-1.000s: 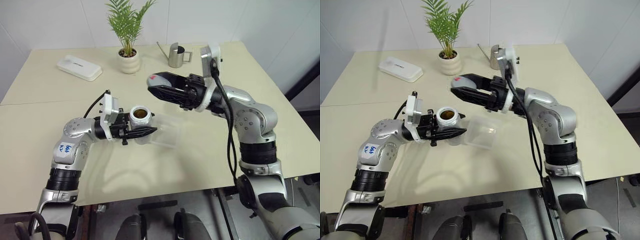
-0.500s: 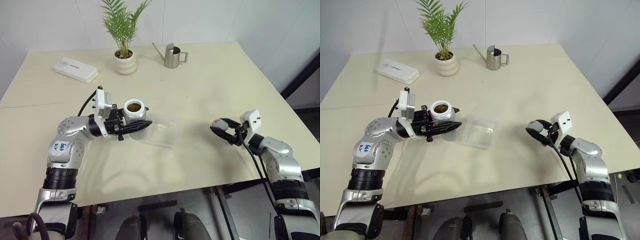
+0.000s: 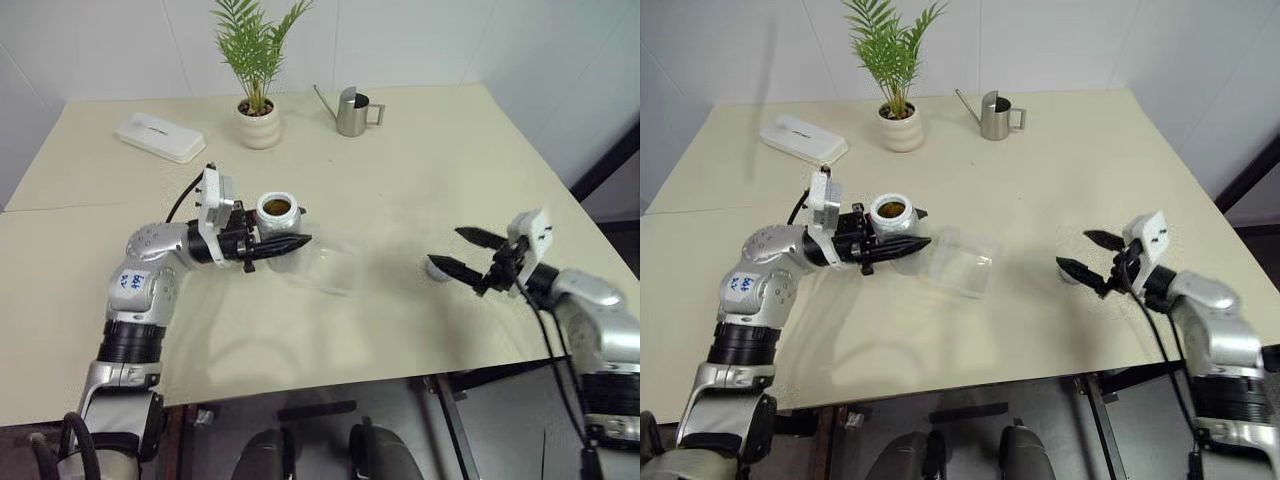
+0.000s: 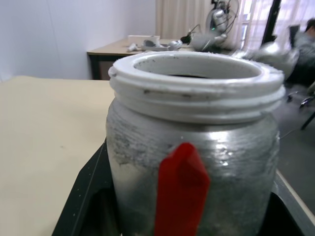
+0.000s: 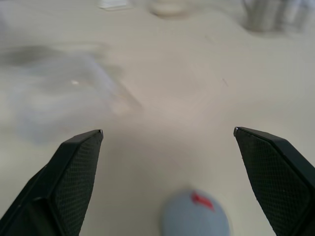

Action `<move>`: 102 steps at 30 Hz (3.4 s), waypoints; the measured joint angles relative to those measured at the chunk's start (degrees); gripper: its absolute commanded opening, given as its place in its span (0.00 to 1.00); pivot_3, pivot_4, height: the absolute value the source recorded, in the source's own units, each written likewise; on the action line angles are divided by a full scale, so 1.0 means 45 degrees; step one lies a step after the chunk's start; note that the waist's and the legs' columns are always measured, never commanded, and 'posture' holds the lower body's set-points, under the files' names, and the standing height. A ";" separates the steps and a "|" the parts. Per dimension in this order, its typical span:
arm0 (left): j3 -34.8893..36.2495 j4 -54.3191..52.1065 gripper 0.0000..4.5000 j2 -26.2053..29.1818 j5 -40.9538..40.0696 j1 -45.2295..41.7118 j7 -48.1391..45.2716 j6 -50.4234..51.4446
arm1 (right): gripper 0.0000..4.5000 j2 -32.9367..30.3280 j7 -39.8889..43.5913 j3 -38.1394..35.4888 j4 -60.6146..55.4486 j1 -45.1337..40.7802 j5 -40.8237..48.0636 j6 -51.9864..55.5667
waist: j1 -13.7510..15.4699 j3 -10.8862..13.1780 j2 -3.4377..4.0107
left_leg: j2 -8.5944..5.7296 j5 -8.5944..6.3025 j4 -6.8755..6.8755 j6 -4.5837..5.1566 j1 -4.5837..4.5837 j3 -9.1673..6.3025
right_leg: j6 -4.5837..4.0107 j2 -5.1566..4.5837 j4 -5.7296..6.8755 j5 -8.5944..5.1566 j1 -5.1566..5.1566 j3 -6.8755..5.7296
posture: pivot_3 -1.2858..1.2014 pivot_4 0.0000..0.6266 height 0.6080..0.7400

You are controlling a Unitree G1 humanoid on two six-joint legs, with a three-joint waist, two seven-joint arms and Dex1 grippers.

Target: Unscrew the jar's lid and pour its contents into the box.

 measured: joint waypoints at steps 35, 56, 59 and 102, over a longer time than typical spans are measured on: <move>-0.9821 0.5372 0.45 0.0458 2.4263 -0.5566 2.2460 -0.9434 | 1.00 0.0615 -0.2426 -0.0045 -0.4566 0.2125 0.1600 0.2622 | 0.0597 -0.0003 -0.0013 | -0.0087 -0.0069 0.0048 0.0165 -0.0104 0.0061 | 0.0108 -0.0104 -0.0064 0.0065 -0.0047 -0.0036 | 0.52 0.24 1.00; -1.1549 0.6497 0.45 0.1138 2.4686 -0.6697 2.3924 -1.0589 | 1.00 0.1165 -0.2414 -0.0006 -0.4559 0.2316 0.1590 0.2155 | 0.0579 -0.0003 -0.0014 | -0.0085 -0.0072 0.0152 0.0184 -0.0143 0.0045 | 0.0121 -0.0158 -0.0023 0.0072 -0.0047 -0.0110 | 0.52 0.24 1.00; -1.0930 0.6802 0.45 0.1242 2.3429 -0.6710 2.3035 -1.1411 | 1.00 0.1165 -0.2330 -0.0002 -0.4550 0.2318 0.1591 0.2113 | 0.0571 -0.0003 -0.0014 | -0.0085 -0.0072 0.0159 0.0184 -0.0147 0.0043 | 0.0121 -0.0160 -0.0020 0.0072 -0.0050 -0.0115 | 0.52 0.24 1.00; 0.5170 0.7929 0.74 0.0739 0.2941 0.0599 1.1983 -0.4364 | 1.00 0.1387 -0.0285 0.2007 -0.2153 -0.0347 0.0188 0.0412 | 0.0234 -0.0041 -0.0062 | -0.0112 -0.0077 0.0181 0.0171 -0.0068 0.0034 | 0.0117 -0.0205 0.0033 0.0099 0.0009 -0.0342 | 0.52 0.24 1.00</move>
